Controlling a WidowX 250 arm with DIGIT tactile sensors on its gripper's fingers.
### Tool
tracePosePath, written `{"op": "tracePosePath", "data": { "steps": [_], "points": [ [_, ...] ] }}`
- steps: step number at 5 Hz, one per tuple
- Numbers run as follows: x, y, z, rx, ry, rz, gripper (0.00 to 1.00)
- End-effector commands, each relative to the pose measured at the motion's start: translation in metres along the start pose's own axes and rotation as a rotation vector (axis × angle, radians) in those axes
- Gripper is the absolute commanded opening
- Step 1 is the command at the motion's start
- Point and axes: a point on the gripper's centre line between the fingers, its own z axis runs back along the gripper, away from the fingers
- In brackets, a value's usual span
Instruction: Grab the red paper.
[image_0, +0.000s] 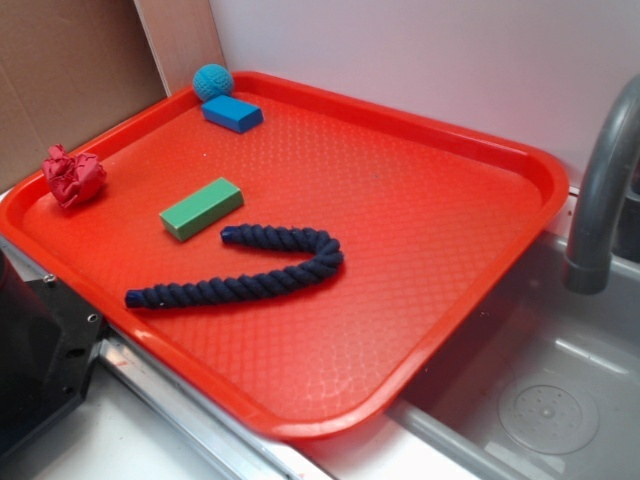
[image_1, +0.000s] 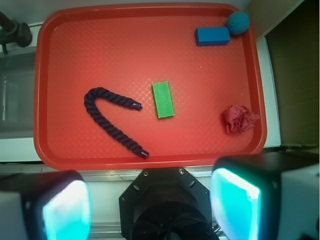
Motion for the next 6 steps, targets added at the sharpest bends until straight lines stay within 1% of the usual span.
{"op": "tracePosePath", "data": {
  "steps": [1,2,3,4,5,6],
  "points": [
    [0.000,0.000,0.000,0.000,0.000,0.000,1.00],
    [0.017,0.051,-0.042,0.034,-0.008,0.164,1.00],
    [0.046,0.094,-0.086,0.082,-0.008,0.195,1.00],
    [0.064,0.119,-0.124,0.133,0.009,0.215,1.00],
    [0.057,0.134,-0.142,0.167,0.024,0.235,1.00],
    [0.027,0.149,-0.141,0.190,0.052,0.279,1.00]
  ]
}}
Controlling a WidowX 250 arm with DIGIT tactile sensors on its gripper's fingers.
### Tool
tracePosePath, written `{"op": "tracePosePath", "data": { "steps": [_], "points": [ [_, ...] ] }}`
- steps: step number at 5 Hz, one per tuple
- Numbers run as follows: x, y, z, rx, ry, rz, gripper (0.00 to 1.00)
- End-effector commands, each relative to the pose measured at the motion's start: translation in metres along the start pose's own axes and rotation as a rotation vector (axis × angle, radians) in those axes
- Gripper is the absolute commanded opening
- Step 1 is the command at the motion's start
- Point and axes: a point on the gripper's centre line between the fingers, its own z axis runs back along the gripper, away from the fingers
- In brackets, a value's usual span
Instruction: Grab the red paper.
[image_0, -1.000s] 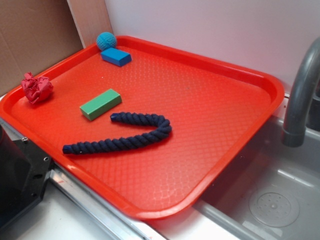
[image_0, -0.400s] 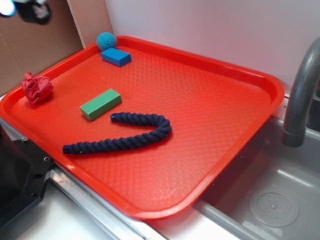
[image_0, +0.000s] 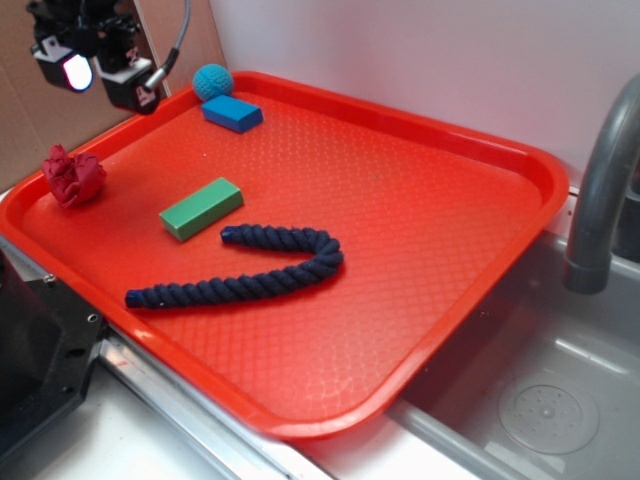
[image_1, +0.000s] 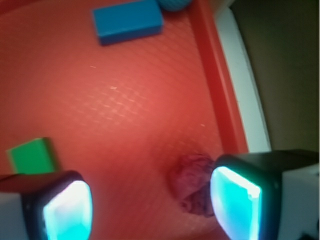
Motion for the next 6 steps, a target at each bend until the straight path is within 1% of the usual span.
{"op": "tracePosePath", "data": {
  "steps": [1,2,3,4,5,6],
  "points": [
    [-0.033,0.039,0.005,0.042,-0.015,0.057,1.00],
    [-0.032,0.049,-0.027,0.011,0.011,0.034,1.00],
    [-0.026,0.048,-0.058,-0.029,0.098,-0.008,1.00],
    [-0.030,0.046,-0.076,-0.060,0.120,-0.026,1.00],
    [-0.033,0.040,-0.082,-0.061,0.115,-0.030,0.91],
    [-0.032,0.035,-0.078,-0.045,0.096,-0.034,0.00]
  ]
}}
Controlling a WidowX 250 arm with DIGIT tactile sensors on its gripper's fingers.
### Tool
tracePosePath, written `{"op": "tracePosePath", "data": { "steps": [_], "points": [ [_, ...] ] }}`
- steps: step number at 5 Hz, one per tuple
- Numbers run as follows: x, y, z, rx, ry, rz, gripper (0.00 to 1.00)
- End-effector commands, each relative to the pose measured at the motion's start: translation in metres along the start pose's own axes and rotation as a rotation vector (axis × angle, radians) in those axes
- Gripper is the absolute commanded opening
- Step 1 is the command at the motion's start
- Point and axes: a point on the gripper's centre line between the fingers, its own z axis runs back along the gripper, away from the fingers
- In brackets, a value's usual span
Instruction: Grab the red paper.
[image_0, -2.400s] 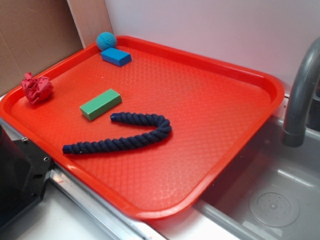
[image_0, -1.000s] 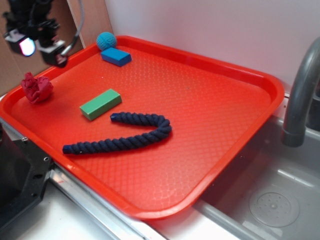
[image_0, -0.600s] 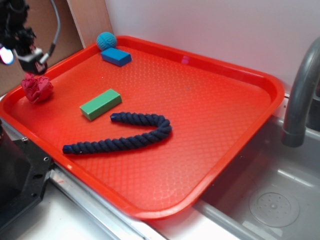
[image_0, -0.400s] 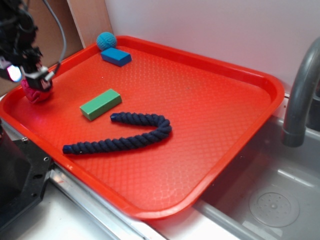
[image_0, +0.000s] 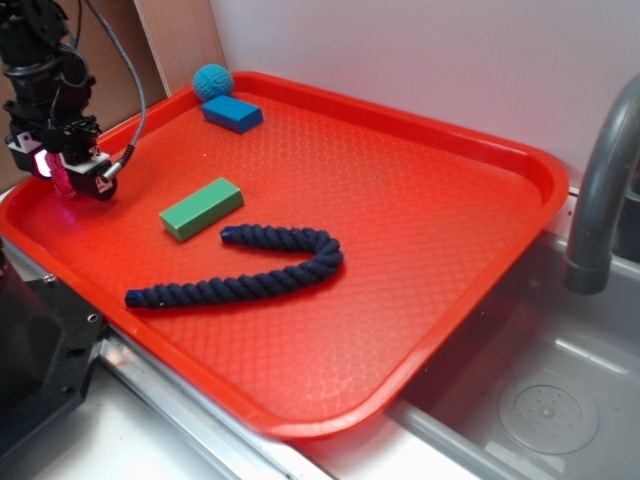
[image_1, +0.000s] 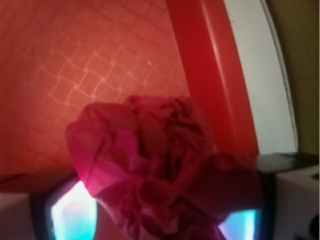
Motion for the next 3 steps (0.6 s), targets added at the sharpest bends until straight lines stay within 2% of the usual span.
{"op": "tracePosePath", "data": {
  "steps": [1,2,3],
  "points": [
    [-0.001,-0.017,0.021,-0.008,-0.062,-0.028,0.00],
    [0.006,-0.037,0.051,-0.041,-0.118,-0.050,0.00],
    [0.010,-0.076,0.105,-0.092,-0.181,-0.115,0.00]
  ]
}}
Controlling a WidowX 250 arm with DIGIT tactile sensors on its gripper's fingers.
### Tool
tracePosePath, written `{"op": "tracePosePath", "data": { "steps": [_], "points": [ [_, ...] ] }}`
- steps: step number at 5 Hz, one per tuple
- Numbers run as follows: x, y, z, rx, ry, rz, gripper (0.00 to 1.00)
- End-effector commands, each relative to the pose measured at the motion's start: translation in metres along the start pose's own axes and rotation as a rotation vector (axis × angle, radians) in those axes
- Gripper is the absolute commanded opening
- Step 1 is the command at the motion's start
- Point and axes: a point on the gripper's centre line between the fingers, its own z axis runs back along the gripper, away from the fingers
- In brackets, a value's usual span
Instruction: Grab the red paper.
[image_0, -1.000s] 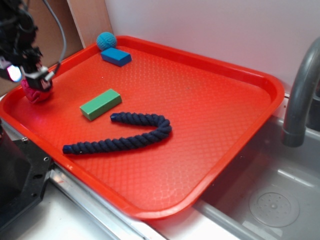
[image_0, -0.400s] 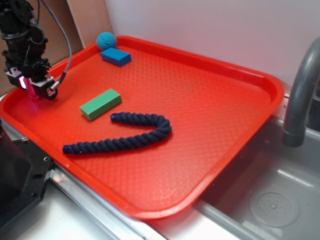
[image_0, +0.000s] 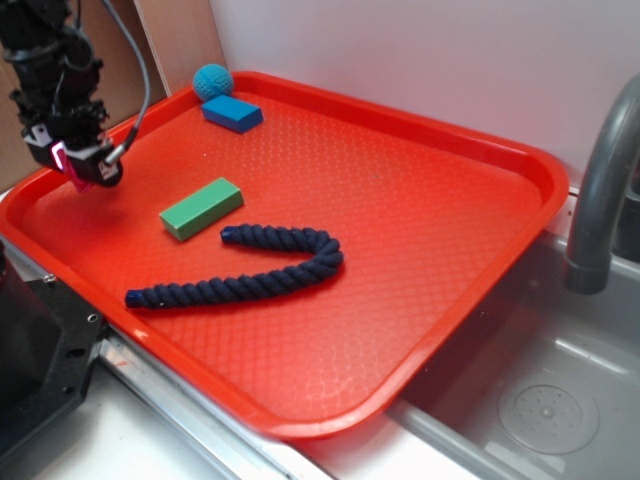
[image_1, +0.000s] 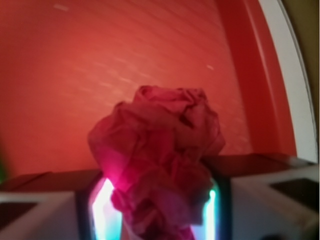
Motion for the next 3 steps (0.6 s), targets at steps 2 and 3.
{"op": "tracePosePath", "data": {
  "steps": [2,3],
  "points": [
    [0.034,-0.100,0.150,0.047,-0.065,-0.153,0.00],
    [0.031,-0.106,0.153,0.032,-0.034,-0.157,0.00]
  ]
}}
